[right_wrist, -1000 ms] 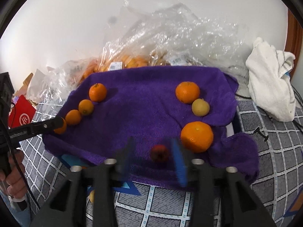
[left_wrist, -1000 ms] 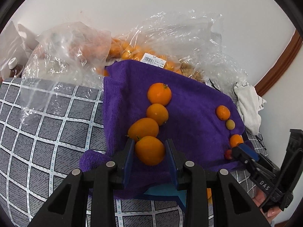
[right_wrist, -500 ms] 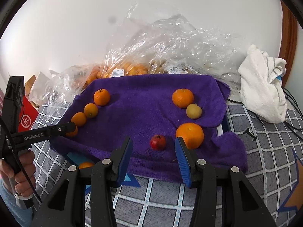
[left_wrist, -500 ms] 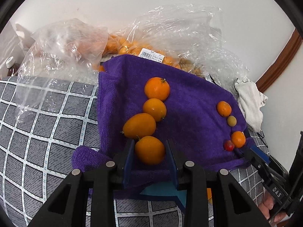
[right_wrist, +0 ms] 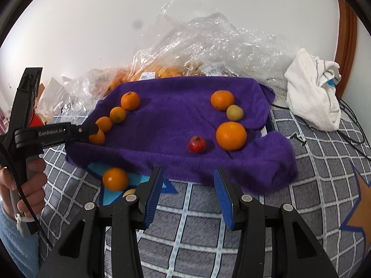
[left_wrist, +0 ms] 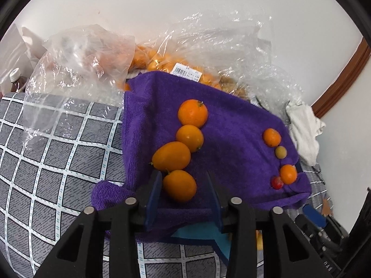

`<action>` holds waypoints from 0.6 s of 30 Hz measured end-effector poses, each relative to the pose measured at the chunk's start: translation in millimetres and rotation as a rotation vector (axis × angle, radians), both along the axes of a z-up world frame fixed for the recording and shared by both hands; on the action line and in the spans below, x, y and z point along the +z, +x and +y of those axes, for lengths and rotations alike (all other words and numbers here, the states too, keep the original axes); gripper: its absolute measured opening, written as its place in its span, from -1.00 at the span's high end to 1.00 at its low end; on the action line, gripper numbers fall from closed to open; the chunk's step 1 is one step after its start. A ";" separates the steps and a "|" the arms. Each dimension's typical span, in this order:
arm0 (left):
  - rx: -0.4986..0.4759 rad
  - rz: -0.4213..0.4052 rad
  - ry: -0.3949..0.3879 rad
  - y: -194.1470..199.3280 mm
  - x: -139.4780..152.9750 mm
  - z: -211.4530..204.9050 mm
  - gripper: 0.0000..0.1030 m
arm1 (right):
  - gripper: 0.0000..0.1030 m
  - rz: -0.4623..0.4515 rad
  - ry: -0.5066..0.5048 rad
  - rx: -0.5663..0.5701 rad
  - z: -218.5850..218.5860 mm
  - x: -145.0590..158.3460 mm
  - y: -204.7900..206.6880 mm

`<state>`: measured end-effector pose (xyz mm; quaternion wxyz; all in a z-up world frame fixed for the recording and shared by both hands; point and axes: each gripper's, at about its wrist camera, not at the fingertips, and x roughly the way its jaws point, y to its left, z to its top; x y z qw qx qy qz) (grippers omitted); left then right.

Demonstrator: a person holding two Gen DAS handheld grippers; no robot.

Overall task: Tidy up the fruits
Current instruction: 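Carry both fruits over the towel, lower them and open both tools, then move both tools back toward the remaining fruit in front of the towel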

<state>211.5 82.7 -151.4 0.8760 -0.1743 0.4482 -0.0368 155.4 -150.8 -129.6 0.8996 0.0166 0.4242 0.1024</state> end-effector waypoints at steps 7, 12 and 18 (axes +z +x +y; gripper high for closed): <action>0.001 -0.051 0.009 -14.5 27.9 0.8 -0.01 | 0.10 0.016 0.001 0.061 23.5 -3.0 -8.6; 0.016 -0.090 0.073 -32.2 43.7 0.9 -0.10 | 0.11 0.050 0.001 0.122 43.4 -15.5 -11.1; 0.025 -0.070 0.103 -52.2 45.6 5.8 -0.10 | 0.31 0.106 -0.029 0.178 58.7 -35.2 -8.7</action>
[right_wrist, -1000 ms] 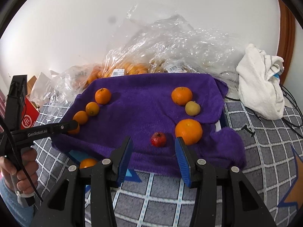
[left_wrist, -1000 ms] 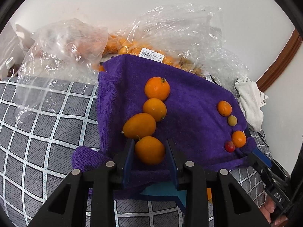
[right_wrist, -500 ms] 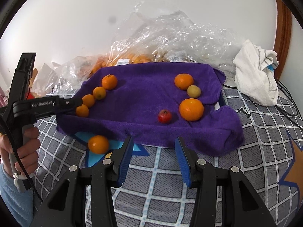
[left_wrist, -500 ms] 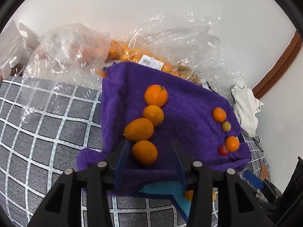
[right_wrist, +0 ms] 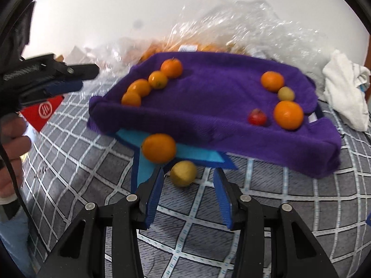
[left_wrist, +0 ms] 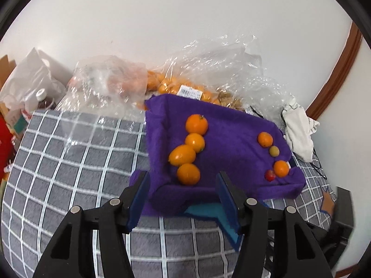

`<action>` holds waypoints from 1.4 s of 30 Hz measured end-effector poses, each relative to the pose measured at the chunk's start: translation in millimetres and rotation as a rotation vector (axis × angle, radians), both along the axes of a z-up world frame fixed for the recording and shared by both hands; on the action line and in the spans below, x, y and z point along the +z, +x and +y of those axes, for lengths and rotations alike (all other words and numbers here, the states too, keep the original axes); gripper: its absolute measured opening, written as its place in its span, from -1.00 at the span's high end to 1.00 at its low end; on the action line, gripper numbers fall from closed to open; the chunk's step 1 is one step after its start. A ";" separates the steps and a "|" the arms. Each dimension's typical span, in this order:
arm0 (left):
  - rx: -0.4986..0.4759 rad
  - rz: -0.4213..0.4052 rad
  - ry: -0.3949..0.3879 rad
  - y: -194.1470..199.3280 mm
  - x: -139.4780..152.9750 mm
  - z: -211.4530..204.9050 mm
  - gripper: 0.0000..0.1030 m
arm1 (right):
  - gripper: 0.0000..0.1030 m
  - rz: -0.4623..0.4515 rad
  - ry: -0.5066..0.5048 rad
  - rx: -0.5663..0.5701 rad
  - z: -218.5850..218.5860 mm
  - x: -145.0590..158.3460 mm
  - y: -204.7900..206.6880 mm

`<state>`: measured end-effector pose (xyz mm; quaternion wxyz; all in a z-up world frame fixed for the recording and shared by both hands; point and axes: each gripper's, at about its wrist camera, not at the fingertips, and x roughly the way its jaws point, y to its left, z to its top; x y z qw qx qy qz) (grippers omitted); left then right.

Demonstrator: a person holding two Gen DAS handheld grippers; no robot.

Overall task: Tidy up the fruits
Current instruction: 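Move both tools back toward the remaining fruit in front of the towel, then grasp a yellow-green fruit with the right tool while the left tool grasps an orange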

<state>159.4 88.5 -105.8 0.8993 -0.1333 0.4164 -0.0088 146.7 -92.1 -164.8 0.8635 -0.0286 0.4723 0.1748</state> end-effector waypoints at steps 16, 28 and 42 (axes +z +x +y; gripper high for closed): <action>0.031 0.094 0.015 -57.8 -40.2 2.2 -0.07 | 0.52 -0.043 -0.041 -0.105 -41.3 14.3 -20.5; 0.041 0.086 0.059 -82.5 -64.1 -9.1 -0.09 | 0.52 -0.074 -0.102 -0.223 -84.3 1.4 -40.9; 0.003 0.068 0.114 -84.2 -68.8 -25.2 -0.48 | 0.52 -0.060 -0.052 -0.276 -95.5 -0.9 -40.5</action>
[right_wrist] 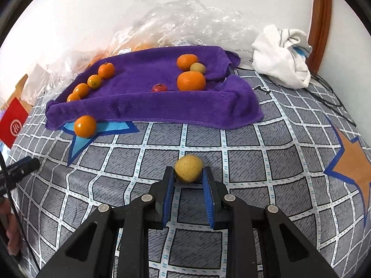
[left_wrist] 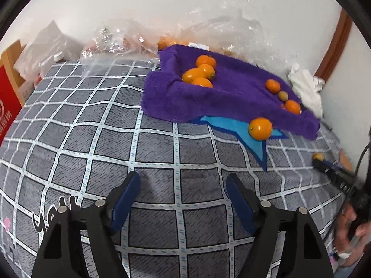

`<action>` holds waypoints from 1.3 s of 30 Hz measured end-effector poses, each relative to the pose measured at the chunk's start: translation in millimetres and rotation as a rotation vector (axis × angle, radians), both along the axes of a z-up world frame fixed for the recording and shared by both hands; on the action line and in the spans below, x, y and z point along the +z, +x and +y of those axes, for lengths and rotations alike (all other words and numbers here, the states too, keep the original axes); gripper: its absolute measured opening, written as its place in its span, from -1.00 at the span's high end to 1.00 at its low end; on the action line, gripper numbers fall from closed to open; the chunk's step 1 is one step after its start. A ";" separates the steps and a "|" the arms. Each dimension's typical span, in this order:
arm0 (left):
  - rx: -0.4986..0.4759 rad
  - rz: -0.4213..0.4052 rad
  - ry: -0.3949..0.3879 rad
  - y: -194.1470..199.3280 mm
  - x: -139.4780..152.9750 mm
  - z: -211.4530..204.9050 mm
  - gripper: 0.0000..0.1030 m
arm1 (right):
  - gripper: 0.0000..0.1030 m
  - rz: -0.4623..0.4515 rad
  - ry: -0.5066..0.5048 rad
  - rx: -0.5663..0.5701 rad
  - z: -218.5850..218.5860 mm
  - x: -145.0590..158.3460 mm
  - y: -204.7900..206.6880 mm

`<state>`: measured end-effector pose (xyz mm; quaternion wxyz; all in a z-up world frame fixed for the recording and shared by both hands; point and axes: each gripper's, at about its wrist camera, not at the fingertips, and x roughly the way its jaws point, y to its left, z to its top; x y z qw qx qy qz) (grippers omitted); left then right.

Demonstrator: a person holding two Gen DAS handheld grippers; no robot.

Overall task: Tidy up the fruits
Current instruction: 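Grasp a yellow-green fruit with the right tool while the left tool grasps an orange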

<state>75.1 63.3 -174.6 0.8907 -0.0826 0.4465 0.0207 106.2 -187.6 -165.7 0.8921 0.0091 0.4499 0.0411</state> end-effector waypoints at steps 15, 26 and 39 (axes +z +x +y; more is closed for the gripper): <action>-0.217 -0.032 -0.039 42.0 26.0 -58.9 0.00 | 0.52 -0.037 0.019 0.044 1.8 6.3 -6.7; -0.200 0.022 0.045 86.5 7.9 -97.3 0.32 | 0.52 -0.029 0.043 0.067 -0.1 5.3 -6.9; -0.068 -0.034 -0.049 55.7 35.6 -60.1 0.54 | 0.52 -0.029 0.050 0.140 6.2 14.1 -8.3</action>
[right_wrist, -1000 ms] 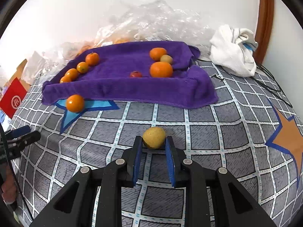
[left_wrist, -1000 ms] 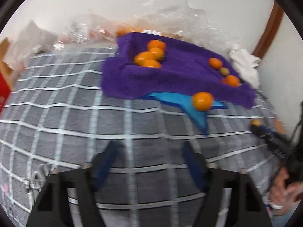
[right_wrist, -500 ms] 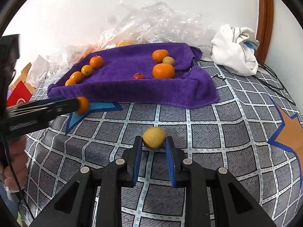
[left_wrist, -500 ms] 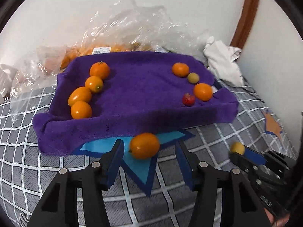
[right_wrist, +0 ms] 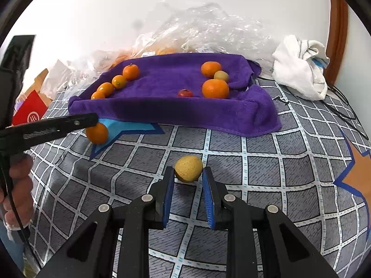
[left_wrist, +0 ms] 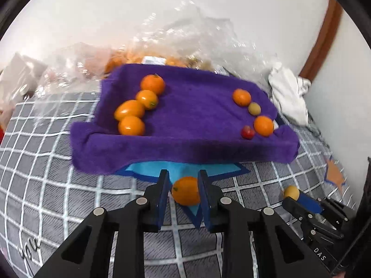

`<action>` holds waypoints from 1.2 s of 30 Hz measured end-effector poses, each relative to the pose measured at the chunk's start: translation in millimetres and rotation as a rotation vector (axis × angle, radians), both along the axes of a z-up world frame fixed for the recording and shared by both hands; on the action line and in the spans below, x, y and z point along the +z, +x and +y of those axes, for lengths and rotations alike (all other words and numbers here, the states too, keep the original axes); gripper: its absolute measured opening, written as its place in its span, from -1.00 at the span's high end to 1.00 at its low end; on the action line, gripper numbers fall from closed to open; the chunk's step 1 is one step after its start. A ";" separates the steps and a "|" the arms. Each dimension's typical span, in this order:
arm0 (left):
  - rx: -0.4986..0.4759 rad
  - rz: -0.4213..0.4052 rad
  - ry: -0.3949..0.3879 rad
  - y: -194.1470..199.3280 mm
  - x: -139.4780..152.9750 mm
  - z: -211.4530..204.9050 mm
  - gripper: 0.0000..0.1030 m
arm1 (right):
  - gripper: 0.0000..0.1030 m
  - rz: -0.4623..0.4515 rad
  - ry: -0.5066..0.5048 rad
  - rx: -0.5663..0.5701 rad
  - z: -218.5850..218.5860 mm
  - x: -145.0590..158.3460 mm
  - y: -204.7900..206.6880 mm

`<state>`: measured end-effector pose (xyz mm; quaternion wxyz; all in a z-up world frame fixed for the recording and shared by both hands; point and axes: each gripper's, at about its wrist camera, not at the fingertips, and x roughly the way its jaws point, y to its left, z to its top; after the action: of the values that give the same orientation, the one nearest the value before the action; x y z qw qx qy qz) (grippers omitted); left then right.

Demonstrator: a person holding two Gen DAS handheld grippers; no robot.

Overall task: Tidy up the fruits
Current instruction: 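Grasp a yellow-green fruit with the right tool while the left tool grasps an orange, then lift both held fruits and carry them over the purple towel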

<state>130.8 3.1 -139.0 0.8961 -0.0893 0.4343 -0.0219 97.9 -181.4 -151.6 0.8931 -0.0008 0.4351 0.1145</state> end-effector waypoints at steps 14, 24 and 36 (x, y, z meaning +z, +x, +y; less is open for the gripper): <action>0.078 -0.005 0.053 8.5 -17.3 -3.9 0.08 | 0.52 -0.019 -0.033 0.128 -1.0 11.3 -21.4; 0.160 0.028 0.056 26.1 -34.6 -2.4 0.17 | 0.52 0.008 -0.025 0.120 -19.4 4.7 -21.4; 0.061 -0.019 0.010 9.5 3.9 5.3 0.27 | 0.52 -0.046 -0.010 0.043 -28.1 27.7 1.0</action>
<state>140.3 8.4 -135.1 0.9009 -0.0978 0.4228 0.0065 98.9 -209.5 -123.9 0.9001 -0.0172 0.4150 0.1317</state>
